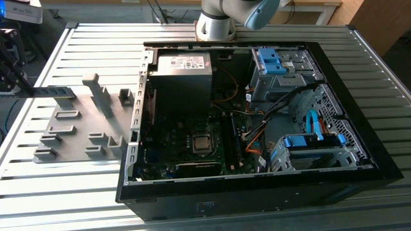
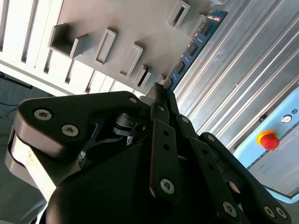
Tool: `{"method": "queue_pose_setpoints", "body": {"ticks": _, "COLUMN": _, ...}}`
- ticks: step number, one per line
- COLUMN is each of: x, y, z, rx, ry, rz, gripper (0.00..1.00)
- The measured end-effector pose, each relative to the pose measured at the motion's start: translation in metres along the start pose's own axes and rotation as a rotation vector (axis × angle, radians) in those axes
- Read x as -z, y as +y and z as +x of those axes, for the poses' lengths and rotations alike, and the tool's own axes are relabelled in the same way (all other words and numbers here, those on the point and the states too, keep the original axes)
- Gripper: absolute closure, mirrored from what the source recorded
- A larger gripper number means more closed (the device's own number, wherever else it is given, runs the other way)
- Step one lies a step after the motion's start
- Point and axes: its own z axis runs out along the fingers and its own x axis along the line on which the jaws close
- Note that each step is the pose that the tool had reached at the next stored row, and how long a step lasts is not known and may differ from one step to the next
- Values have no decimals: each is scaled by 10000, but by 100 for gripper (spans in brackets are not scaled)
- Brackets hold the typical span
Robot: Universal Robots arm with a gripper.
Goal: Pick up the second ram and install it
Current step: 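Pick up the second ram and move it above second insertion slot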
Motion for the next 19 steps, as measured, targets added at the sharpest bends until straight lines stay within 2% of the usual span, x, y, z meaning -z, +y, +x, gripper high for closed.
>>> {"method": "queue_pose_setpoints", "body": {"ticks": 19, "x": 225, "y": -1, "z": -8, "rx": 0, "ry": -1, "rz": 1, "gripper": 86}}
